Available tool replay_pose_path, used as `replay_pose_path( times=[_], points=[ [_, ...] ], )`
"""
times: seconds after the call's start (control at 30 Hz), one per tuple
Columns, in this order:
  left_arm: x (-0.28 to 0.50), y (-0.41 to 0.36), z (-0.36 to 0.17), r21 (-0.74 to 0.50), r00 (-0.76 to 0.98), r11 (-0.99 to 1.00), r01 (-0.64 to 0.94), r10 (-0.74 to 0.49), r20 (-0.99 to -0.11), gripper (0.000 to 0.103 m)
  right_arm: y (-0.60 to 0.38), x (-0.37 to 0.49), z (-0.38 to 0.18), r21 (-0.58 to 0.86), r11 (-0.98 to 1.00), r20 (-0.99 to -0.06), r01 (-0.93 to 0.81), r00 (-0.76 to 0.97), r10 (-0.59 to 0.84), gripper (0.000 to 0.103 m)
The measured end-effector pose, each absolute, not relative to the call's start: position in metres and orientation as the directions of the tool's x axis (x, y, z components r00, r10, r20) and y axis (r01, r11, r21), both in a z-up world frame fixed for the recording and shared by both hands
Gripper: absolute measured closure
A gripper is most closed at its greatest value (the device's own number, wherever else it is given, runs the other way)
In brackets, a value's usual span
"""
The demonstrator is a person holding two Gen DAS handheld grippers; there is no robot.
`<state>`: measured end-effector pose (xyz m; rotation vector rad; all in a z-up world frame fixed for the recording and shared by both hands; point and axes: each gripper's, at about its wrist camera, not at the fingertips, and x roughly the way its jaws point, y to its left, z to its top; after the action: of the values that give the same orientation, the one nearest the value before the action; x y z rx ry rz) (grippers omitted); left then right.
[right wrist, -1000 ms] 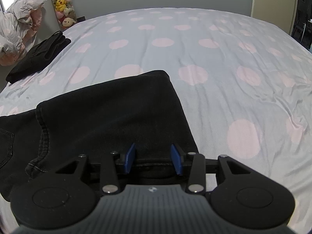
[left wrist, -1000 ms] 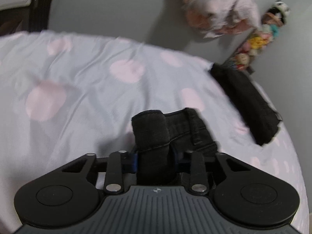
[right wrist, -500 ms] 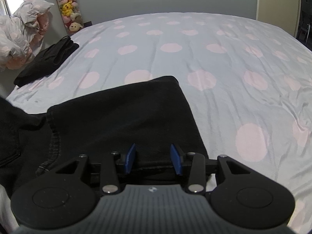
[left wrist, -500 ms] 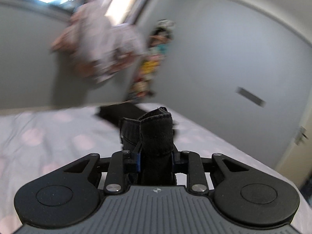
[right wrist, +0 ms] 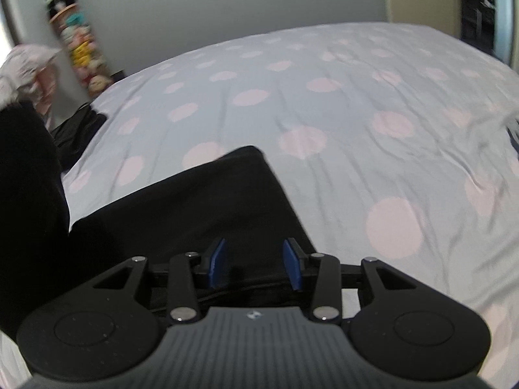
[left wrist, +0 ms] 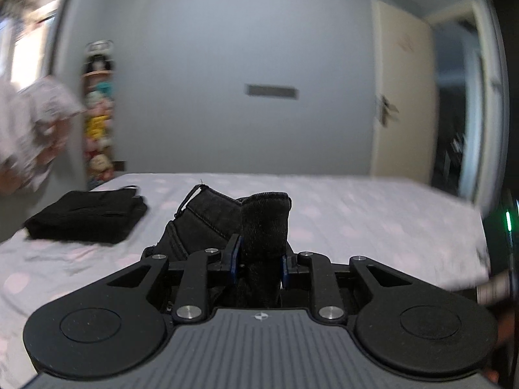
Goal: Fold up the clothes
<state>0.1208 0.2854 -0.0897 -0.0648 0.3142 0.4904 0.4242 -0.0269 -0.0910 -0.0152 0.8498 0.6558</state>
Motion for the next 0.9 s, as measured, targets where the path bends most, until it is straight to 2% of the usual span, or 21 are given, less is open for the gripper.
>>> replay_pose_path(
  times=[0.1,0.23,0.33,0.6,0.77,0.9],
  points=[
    [0.141,0.279,-0.113,0.075,0.83,0.911,-0.405,0.401,-0.387,0.076,-0.034,0.431,-0.094,0.268,0.828,-0.707,-0.493,0.482,0.517,0.06],
    [0.161,0.274,-0.142,0.081,0.811,0.944,-0.321,0.318,-0.492,0.076,-0.035,0.436,-0.099,0.285,0.837,-0.722,-0.467,0.47,0.508,0.06],
    [0.167,0.273,-0.154,0.077,0.799,0.958,-0.275,0.273,-0.536,0.074,-0.033,0.439,-0.102,0.29,0.836,-0.73,-0.466,0.457,0.508,0.06],
    [0.151,0.269,-0.153,0.068,0.808,0.962,-0.266,0.261,-0.528,0.07,-0.038,0.44,-0.102,0.328,0.822,-0.715,-0.466,0.446,0.538,0.06],
    [0.138,0.263,-0.145,0.074,0.81,0.958,-0.279,0.276,-0.517,0.067,-0.045,0.435,-0.093,0.384,0.78,-0.667,-0.494,0.436,0.605,0.058],
    [0.131,0.254,-0.14,0.114,0.812,0.957,-0.267,0.287,-0.509,0.066,-0.053,0.432,-0.087,0.45,0.733,-0.621,-0.511,0.411,0.667,0.053]
  ],
)
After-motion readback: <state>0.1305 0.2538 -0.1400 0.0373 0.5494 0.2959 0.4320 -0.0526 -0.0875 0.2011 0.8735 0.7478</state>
